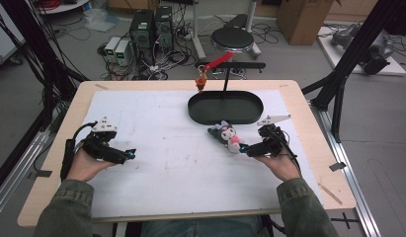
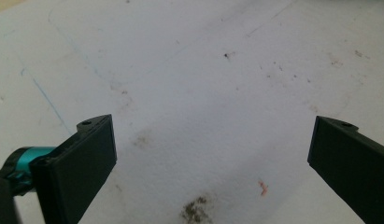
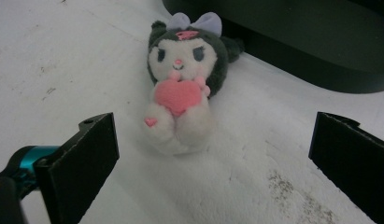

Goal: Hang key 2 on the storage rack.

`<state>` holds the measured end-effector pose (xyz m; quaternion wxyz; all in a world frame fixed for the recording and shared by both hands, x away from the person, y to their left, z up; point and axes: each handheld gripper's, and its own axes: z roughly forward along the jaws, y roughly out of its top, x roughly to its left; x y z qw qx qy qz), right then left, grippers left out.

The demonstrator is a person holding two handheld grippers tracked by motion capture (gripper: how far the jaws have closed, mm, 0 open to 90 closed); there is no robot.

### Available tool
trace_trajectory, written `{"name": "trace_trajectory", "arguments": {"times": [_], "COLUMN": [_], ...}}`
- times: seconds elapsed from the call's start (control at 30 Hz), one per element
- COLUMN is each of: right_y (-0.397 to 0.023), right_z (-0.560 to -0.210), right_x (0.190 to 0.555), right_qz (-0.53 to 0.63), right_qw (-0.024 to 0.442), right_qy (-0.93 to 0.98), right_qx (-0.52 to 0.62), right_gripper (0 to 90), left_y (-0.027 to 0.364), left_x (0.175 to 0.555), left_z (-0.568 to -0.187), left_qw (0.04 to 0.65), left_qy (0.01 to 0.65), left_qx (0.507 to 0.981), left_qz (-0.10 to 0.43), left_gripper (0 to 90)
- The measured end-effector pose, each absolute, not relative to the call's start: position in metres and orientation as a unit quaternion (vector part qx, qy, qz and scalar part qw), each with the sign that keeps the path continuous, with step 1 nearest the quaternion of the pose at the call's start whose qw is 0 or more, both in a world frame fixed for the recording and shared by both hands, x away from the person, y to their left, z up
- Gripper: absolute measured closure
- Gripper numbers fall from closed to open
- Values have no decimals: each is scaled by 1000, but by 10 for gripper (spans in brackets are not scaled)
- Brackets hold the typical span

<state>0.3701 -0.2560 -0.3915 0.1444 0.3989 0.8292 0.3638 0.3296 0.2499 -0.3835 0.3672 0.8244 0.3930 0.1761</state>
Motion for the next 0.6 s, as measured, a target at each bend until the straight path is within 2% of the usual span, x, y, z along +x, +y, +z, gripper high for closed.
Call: {"name": "trace_trajectory", "arguments": {"times": [0.6], "right_y": [-219], "right_z": [-387], "right_x": [395], "right_qz": [309], "right_qw": [135], "right_qy": [860], "right_qx": [383], "right_gripper": [5], "left_y": [285], "left_x": [291], "left_z": [-409], "left_qw": [364], "left_qy": [431], "left_qx": [806], "left_qz": [180], "left_gripper": [17]}}
